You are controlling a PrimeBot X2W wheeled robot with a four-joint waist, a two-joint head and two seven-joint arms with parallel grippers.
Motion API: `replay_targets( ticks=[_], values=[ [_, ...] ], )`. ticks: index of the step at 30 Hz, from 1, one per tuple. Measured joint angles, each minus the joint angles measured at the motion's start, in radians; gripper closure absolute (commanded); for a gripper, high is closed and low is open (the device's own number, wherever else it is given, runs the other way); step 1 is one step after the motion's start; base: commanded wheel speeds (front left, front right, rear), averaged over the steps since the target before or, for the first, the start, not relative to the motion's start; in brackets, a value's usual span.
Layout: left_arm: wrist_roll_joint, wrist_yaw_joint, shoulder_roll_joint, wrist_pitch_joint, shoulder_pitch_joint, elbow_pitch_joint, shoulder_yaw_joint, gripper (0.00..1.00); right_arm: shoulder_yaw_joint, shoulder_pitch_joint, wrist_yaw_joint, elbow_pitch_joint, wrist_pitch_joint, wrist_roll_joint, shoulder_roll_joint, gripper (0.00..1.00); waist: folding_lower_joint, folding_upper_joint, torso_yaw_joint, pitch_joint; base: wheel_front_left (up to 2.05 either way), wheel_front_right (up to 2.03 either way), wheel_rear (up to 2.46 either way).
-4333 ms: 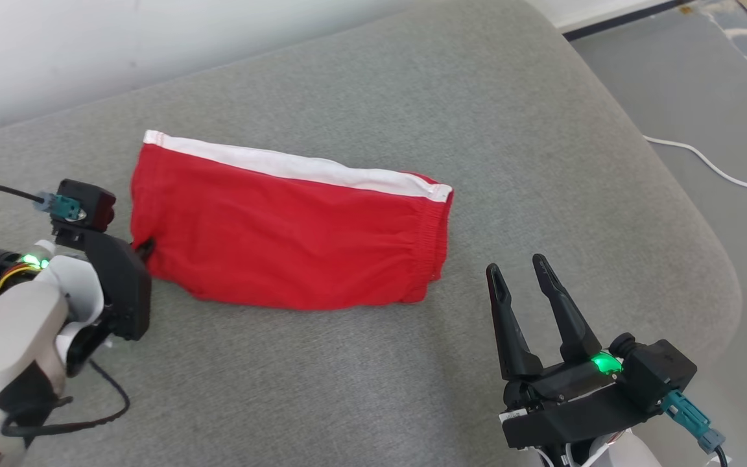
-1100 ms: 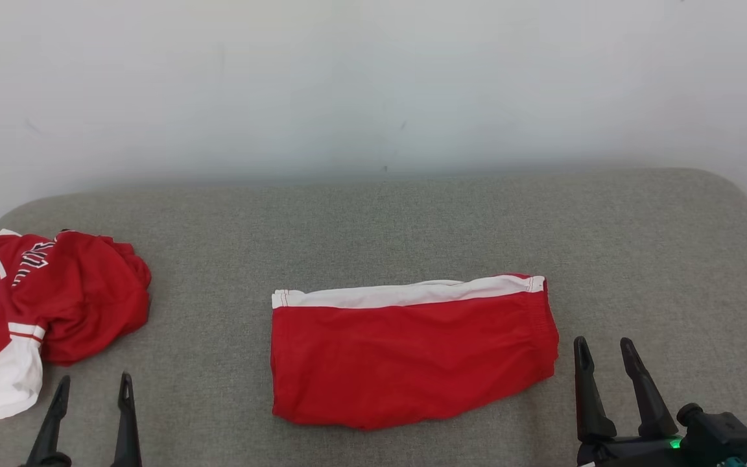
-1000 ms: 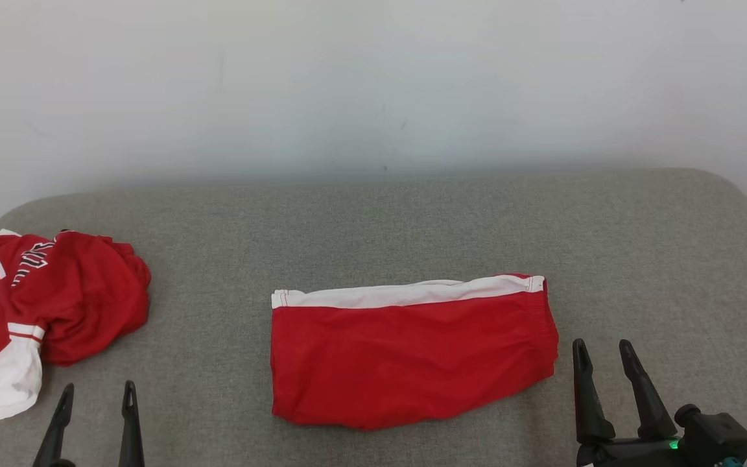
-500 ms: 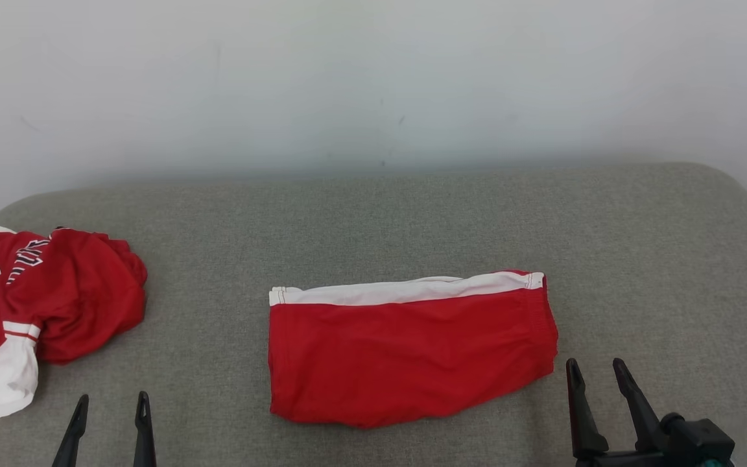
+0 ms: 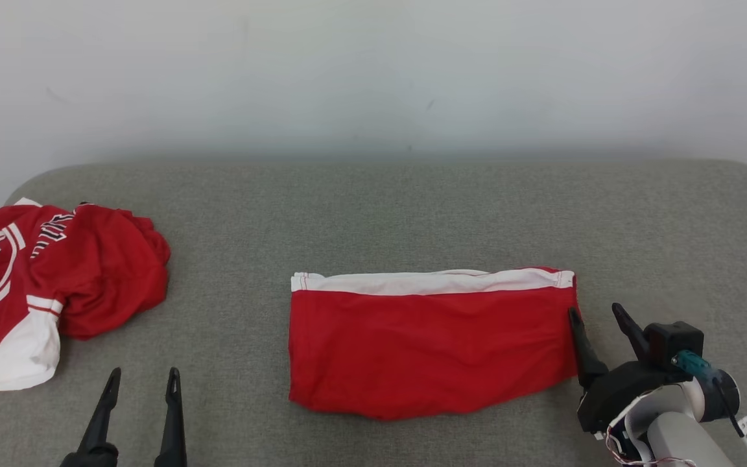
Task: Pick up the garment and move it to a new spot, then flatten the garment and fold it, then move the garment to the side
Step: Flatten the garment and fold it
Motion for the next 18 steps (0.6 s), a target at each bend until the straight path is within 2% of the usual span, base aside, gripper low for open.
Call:
replay_targets(
  ticks=[8,18],
  values=[
    [0.009,-0.019,-0.012,0.0,-0.06,0.028,-0.027,0.0,0.056,-0.155,0.0,0.293,-0.009,0.023,-0.029,0.0,0.0,0.0,0.057,0.037,0.0,0.0,0.0],
    [0.018,-0.035,-0.025,0.0,-0.103,0.052,-0.047,0.0,0.119,-0.27,0.0,0.512,-0.003,0.077,-0.046,0.0,0.0001,0.0001,0.101,0.091,0.0,0.0,0.0]
  ],
)
